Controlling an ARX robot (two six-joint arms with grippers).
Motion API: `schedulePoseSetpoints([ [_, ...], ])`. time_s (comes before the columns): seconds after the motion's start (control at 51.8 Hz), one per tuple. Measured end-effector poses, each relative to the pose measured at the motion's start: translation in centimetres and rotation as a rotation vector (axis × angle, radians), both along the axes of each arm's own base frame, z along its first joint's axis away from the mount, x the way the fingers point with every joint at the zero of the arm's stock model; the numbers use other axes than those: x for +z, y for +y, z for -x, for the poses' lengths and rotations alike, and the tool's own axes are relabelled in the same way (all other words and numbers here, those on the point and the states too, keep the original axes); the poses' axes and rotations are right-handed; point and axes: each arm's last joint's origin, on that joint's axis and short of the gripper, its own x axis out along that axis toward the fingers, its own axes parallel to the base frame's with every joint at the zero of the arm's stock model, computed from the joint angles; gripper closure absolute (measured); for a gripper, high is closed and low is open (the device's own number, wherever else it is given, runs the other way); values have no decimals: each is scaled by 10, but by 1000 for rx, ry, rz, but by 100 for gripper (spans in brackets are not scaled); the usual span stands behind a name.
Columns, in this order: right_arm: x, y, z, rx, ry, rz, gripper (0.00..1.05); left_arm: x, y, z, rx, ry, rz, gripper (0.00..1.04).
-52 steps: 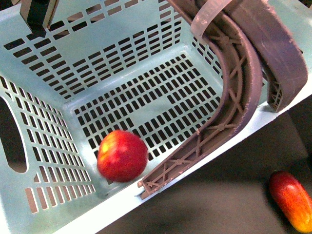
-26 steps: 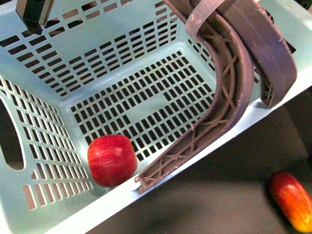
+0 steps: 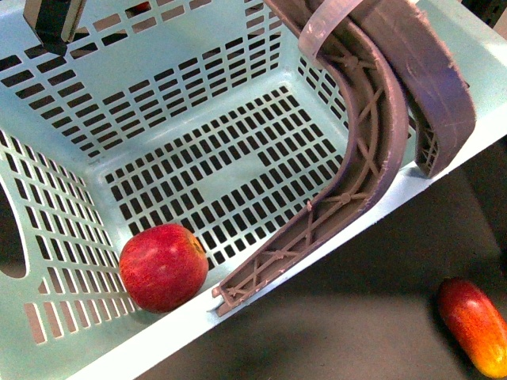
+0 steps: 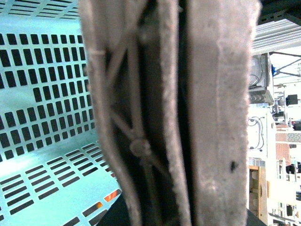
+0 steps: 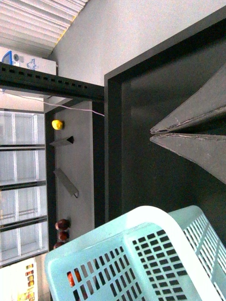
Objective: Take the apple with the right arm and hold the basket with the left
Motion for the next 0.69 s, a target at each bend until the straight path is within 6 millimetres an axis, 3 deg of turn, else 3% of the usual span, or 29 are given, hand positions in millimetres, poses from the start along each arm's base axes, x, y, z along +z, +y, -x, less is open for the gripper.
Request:
schedulePoseSetpoints([
  [0.695,-7,0,20,0,-24,0,103,0,0,0,-3,1,1,90],
])
